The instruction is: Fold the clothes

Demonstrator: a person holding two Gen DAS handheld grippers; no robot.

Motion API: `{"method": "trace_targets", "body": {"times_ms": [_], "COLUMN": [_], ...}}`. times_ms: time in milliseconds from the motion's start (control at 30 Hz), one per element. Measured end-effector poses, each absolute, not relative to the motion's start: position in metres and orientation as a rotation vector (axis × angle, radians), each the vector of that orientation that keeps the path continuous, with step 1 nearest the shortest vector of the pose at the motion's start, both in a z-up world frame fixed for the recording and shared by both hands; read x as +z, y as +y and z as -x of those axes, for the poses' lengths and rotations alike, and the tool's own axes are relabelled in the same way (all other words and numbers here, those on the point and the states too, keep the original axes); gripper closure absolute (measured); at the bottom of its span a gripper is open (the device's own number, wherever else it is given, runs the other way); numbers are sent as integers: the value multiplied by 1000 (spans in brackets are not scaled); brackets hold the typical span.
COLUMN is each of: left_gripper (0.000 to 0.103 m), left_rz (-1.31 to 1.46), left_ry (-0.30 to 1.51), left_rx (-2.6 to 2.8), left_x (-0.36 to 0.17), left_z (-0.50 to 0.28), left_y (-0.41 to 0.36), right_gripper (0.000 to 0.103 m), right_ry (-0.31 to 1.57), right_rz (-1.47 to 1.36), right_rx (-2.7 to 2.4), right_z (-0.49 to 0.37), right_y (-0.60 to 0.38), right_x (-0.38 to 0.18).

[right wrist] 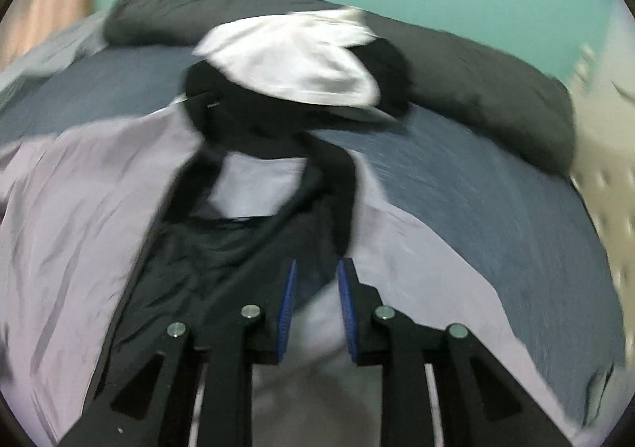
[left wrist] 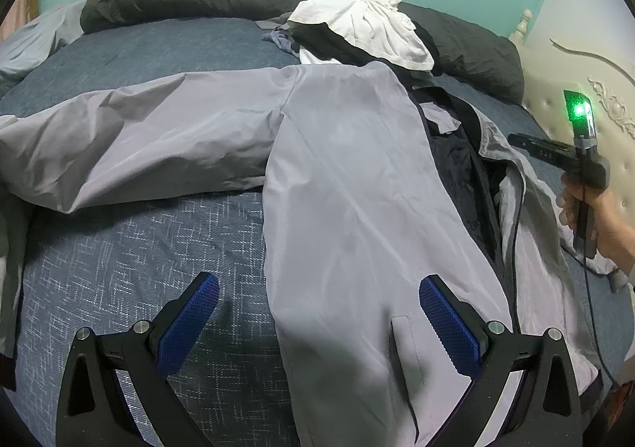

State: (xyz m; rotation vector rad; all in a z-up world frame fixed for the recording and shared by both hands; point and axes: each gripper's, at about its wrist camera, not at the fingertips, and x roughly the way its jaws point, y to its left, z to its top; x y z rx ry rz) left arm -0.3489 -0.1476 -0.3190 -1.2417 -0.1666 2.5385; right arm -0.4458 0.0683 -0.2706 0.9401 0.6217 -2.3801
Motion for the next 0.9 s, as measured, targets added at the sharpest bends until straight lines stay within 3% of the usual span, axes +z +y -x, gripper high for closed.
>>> {"method": "trace_targets", "body": {"times_ms": [167, 333, 533, 633, 700, 833, 900], "left_gripper": [0, 0, 0, 0, 0, 0, 0], "left_rz": [1246, 1240, 1240, 1239, 1238, 1238, 1233], "left_ry": [-163, -171, -176, -141, -118, -52, -34], "left_rx": [2535, 2532, 2531, 2547, 2557, 2574, 2580], "left_x": [-320, -320, -320, -320, -321, -322, -322], "left_z": [350, 350, 349, 349, 349, 350, 350], "left_y": [-146, -146, -148, -145, -144, -140, -138], "right_gripper": [82, 82, 73, 77, 88, 90, 97], "right_ry": [915, 1025, 1058, 1046, 1015, 944, 907], "right_rz": [-1112, -1233, -1290, -1280, -1285, -1273, -1254], "right_rx": [-2313, -2390, -2424, -2429, -2441, -2448, -2456], "right_z": [455, 465, 467, 466, 468, 475, 476], "right_y": [39, 49, 71, 78, 82, 87, 88], "right_x": [-305, -325, -332, -330, -329, -328, -325]}}
